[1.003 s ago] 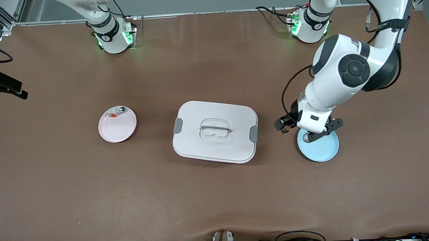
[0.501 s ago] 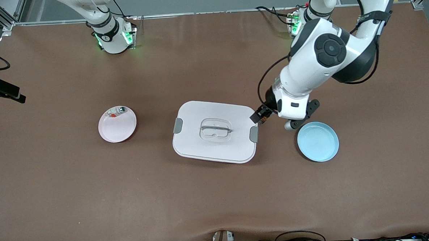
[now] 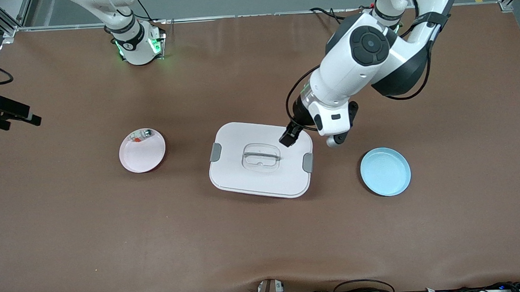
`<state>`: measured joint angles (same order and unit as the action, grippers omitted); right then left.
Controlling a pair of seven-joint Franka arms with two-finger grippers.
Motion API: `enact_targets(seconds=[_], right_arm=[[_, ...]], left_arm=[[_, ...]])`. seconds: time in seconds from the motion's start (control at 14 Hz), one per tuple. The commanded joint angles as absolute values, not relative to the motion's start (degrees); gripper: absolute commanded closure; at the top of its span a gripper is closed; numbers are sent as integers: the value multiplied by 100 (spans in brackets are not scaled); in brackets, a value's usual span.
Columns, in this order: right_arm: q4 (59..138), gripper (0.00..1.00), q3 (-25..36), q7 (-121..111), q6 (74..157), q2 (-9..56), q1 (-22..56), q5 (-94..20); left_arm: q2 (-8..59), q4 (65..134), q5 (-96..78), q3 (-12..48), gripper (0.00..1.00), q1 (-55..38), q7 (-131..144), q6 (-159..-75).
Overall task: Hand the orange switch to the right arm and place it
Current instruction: 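Lift the switch with the left gripper and carry it over the white box, then hold the switch above the box while the right gripper reaches toward it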
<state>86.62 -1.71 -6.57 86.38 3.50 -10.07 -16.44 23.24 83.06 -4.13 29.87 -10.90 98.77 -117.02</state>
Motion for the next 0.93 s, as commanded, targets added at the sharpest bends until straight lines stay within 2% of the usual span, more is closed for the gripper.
enact_targets(seconds=[0.0,0.29,0.57,0.86], right_arm=[[9473,0,-298,-686,8964,-254,-1125,-2091],[10141,0,-325,-686,9333,-571,-1038,-3241],[10494,0,-334,-703,9545,-598,-791,-4225],[10933,0,-352,-756,10325,-606,-230,-4893]], left_arm=[[2496,8042,-483,3006,100,-1274,10536,-11864],[2697,7762,-483,3006,100,-1520,11266,-12164],[2795,7620,-676,3015,100,-1600,11452,-12182],[2795,7585,-853,3006,100,-1573,11452,-12182]])
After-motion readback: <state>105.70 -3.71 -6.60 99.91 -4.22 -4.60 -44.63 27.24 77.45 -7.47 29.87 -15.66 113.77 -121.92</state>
